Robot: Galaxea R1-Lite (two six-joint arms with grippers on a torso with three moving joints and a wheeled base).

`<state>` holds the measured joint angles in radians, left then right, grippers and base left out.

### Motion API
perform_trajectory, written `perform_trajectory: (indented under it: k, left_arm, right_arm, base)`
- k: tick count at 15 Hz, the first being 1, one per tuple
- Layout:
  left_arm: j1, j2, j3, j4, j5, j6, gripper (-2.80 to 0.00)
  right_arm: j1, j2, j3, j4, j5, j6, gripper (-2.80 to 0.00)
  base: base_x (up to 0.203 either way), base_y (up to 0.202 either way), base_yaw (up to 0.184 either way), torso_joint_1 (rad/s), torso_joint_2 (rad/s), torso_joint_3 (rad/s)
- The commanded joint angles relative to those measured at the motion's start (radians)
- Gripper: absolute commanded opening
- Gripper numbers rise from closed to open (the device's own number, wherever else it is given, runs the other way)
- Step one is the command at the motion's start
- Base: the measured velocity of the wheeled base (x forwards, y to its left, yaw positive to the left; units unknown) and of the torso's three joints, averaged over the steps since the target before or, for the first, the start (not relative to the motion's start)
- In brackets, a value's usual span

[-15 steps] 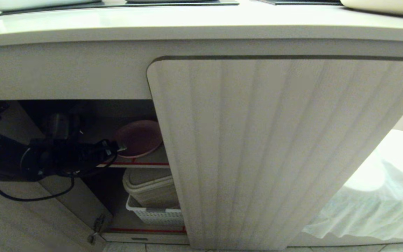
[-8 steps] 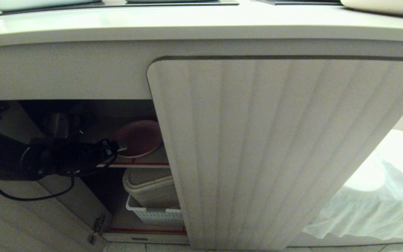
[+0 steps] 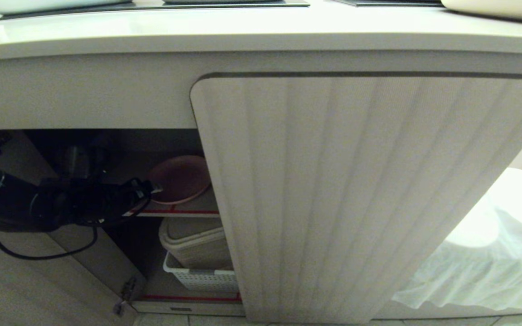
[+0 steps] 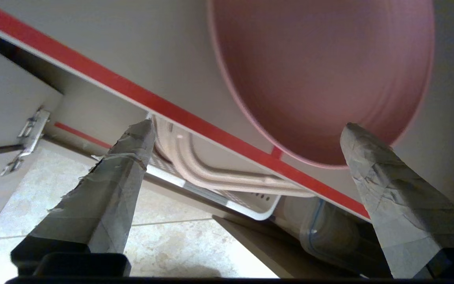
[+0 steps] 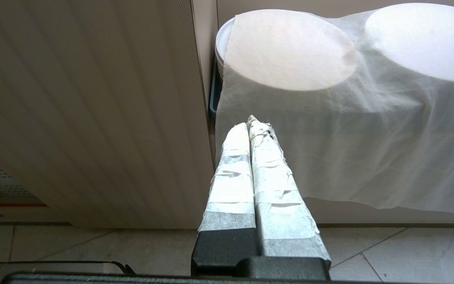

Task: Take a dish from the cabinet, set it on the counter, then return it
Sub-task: Take the plate from the cabinet

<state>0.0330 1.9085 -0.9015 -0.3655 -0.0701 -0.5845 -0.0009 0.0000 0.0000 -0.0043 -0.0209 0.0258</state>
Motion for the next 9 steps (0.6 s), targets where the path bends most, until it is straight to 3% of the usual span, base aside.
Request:
perform_trajectory:
  k: [1,4,9]
  left_arm:
    - [0.004,0.001,0.008,-0.009,-0.002,-0.005,0.0]
    - [0.002,0.0,0.055,-0.098,-0.002,-0.005,0.0]
    - [0.004,0.011,0.045,-0.104,-0.002,-0.023,0.0]
  right_arm:
    - [0.001,0.0,0.0,0.0,-0.001,0.0,-2.8]
    - [0.001,0.0,0.0,0.0,-0.001,0.0,-2.8]
    - [0.001,0.0,0.0,0.0,-0.001,0.0,-2.8]
  base:
    - [0.0,0.0,0.0,0.0,0.0,0.0]
    - [0.0,0.0,0.0,0.0,0.0,0.0]
    - [0.0,0.0,0.0,0.0,0.0,0.0]
